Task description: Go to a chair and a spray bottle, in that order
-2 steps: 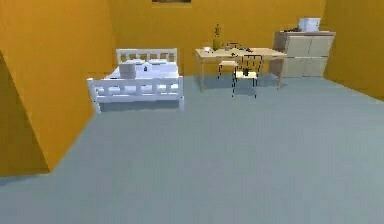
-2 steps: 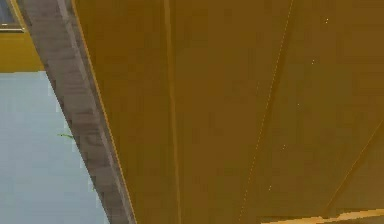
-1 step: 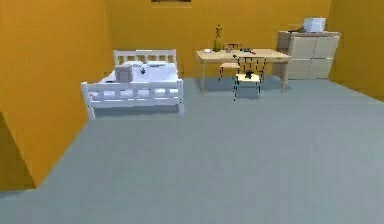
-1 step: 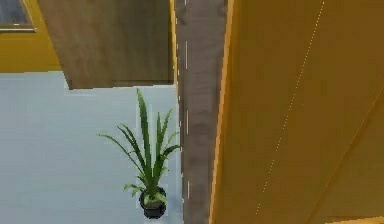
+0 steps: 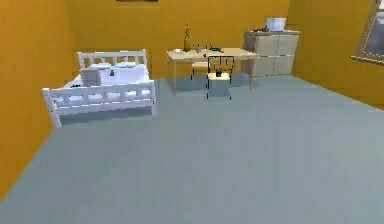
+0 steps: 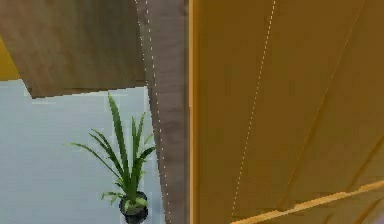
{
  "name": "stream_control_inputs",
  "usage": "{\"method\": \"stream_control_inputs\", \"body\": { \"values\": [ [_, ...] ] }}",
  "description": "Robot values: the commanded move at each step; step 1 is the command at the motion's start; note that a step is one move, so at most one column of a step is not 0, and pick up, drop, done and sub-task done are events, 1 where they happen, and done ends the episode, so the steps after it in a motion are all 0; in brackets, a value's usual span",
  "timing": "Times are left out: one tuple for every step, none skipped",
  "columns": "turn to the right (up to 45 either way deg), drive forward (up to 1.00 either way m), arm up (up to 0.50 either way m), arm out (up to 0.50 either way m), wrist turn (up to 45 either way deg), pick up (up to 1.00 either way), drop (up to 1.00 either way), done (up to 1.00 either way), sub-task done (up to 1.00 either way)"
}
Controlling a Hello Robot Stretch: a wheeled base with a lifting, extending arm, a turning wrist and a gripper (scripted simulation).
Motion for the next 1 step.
{"method": "stream_control_inputs", "body": {
  "values": [
    [0.0,1.00,0.00,0.00,0.0,0.00,0.00,0.00,0.00]
  ]
}}
